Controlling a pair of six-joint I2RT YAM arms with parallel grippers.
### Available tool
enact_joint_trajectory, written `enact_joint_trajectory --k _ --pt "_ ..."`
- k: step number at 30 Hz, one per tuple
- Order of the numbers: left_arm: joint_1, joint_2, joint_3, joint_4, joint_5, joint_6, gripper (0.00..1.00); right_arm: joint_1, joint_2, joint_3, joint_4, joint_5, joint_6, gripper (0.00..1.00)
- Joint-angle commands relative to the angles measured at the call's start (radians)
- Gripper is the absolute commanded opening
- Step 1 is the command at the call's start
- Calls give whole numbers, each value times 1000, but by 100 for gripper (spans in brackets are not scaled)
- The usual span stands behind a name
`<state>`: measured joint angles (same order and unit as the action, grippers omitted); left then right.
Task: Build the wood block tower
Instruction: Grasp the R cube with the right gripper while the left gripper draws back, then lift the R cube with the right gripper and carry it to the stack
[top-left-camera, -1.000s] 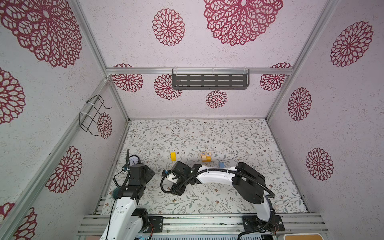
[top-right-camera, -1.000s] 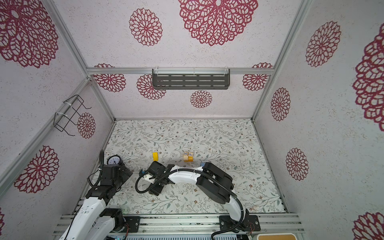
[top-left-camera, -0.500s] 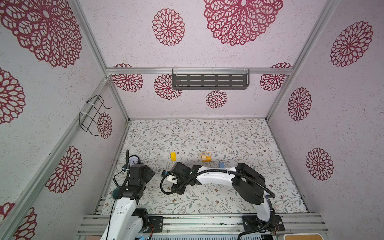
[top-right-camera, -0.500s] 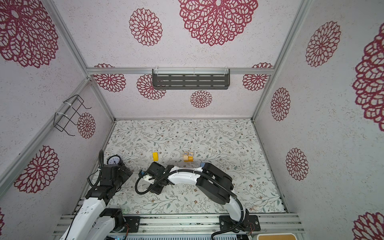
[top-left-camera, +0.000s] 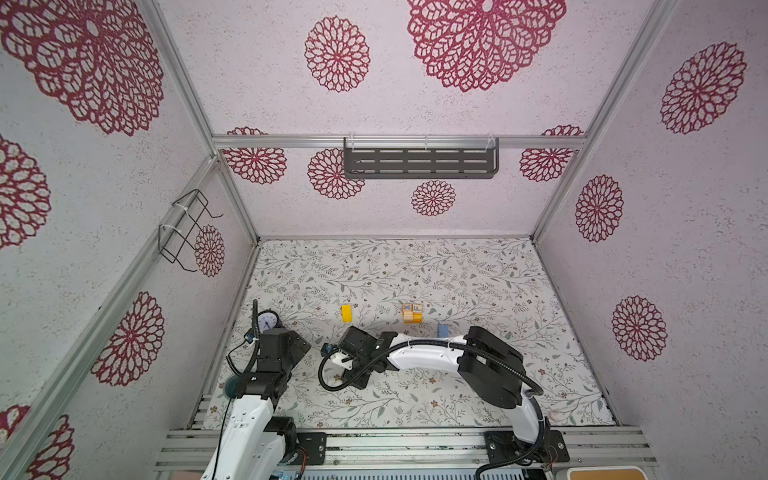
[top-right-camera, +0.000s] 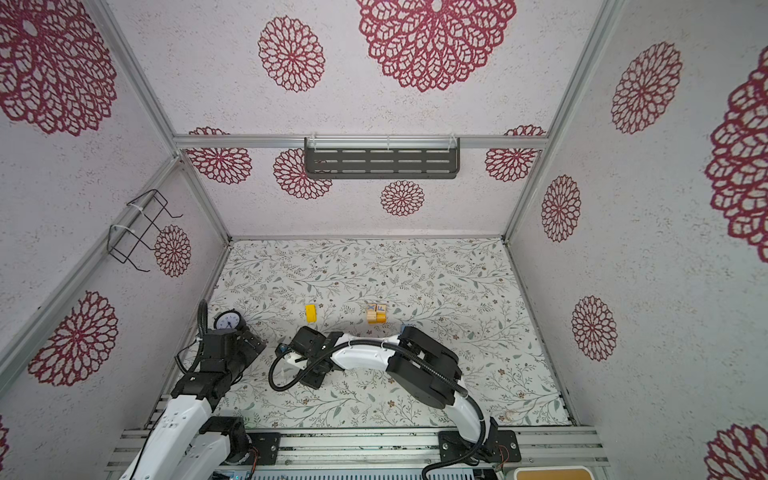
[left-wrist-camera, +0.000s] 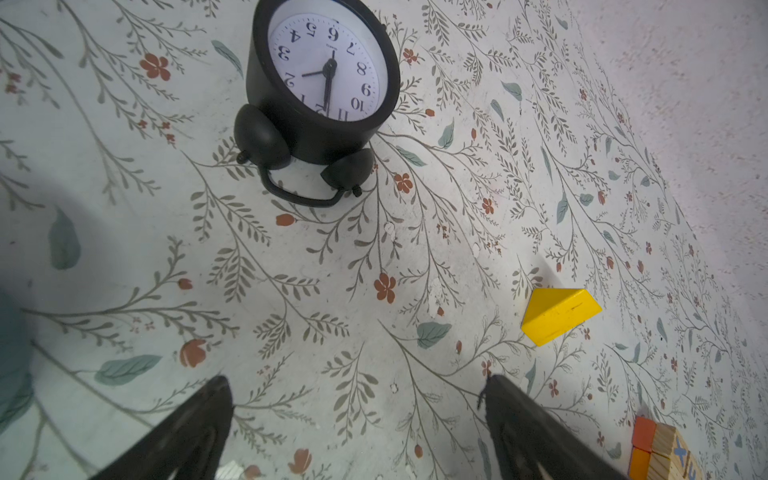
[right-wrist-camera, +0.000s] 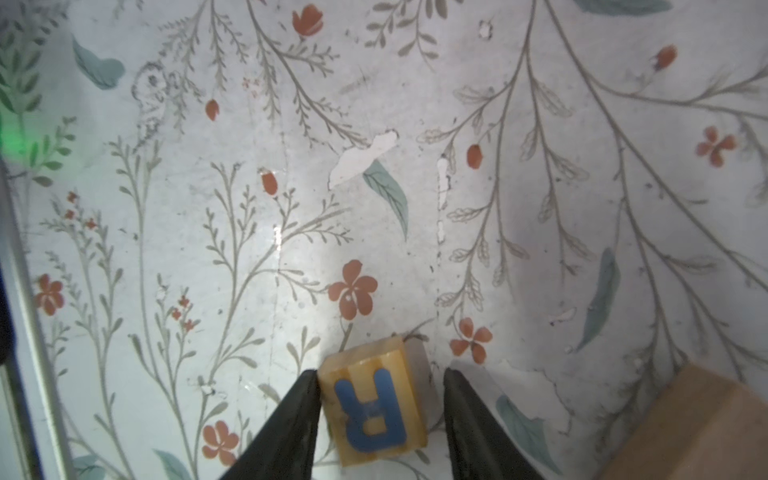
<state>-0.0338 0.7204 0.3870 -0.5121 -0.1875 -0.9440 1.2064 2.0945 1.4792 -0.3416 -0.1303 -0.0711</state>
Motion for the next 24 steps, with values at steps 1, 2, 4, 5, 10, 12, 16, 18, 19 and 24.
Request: enact_joint_trajectory --k 1,2,4,5,10,12,16,18,19,24 --pt "12 -2 -10 18 2 -10 97 30 7 31 -36 28 -26 51" --pt "12 -3 -9 18 3 -10 97 33 9 32 -38 31 -27 50" --pt "12 -4 -10 17 4 -10 97 34 10 33 -43 34 -26 48" --pt "12 -4 -9 17 4 -10 98 32 9 33 -43 35 -25 46" --pt "12 -7 -9 12 3 -9 97 35 1 30 -44 45 -19 38" --pt "12 -8 -8 9 4 -8 97 36 -5 31 -45 53 -16 35" --pt "12 -13 -4 11 15 2 98 36 -25 34 -48 87 7 28" --pt "12 -11 4 15 26 14 97 33 -34 43 -55 115 25 21" --pt "12 -10 12 18 33 19 98 30 -41 49 -60 129 35 19" --pt "11 13 61 44 78 40 98 8 -77 69 -78 160 95 16"
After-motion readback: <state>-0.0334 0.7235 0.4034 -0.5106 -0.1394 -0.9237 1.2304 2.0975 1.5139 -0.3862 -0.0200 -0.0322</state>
